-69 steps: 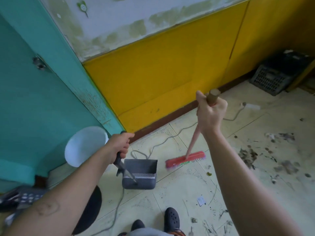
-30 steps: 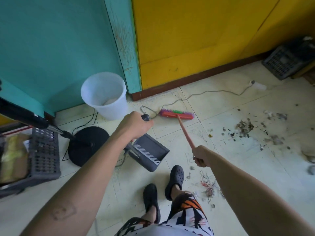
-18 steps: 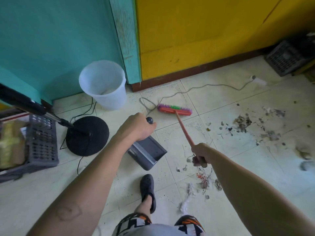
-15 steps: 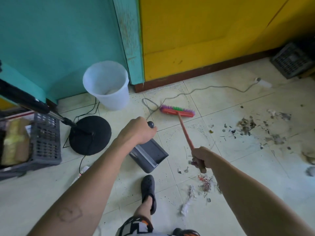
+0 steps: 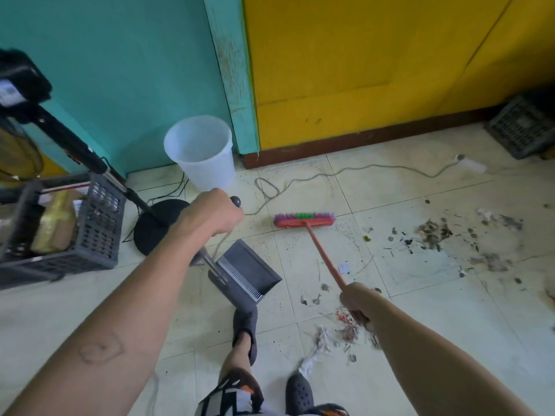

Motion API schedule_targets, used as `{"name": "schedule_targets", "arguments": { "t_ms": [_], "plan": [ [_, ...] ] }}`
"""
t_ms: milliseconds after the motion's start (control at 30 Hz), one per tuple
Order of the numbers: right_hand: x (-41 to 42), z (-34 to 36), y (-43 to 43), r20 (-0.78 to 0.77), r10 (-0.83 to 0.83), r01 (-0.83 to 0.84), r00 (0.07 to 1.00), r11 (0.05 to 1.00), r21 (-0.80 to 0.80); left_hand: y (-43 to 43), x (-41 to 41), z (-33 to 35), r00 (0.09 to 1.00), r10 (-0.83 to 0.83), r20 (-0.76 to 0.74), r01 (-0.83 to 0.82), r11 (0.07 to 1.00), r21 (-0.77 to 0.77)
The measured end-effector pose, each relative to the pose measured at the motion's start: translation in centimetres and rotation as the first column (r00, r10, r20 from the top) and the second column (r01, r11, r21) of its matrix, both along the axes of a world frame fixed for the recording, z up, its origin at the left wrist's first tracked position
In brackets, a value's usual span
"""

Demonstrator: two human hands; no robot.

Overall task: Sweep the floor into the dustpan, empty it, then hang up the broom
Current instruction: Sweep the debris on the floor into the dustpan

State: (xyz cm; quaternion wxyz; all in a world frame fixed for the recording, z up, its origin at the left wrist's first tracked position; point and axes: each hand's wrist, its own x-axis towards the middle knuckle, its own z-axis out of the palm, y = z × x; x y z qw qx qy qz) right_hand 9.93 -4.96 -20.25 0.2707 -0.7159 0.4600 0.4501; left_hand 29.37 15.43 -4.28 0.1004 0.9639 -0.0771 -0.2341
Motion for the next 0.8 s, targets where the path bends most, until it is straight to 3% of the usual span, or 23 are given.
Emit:
{"name": "schedule_targets", "arguments": {
  "t_ms": [100,333,667,800],
  "plan": [
    [-4.6,-0.6,-0.6,-0.043,0.086,-0.085,0.995,0.996,0.012,0.1,-3.8,0.3,0.998,-0.005,0.064,0.003,0.999,0.037],
    [-9.7,1.5,-2.2,-0.105,0.013,-0.009,0.994,0.999,0.039,1.3,-10.0,2.4,0.988,0.034,0.153,-0.045,0.997,0.067],
    [-15.3,-0.4,-0.1,0.126,0.102,-0.113,0.987,0.991,0.076,5.1,-17.6,2.3,0.977,0.154,0.151,-0.174,0.976,0.131],
    [-16.3,-0.4,1.1,0.08,0.173,-0.177,0.982,0.983,0.039,7.0,-20.7,1.8,0.967,0.196,0.16,-0.215,0.971,0.106]
  ]
}}
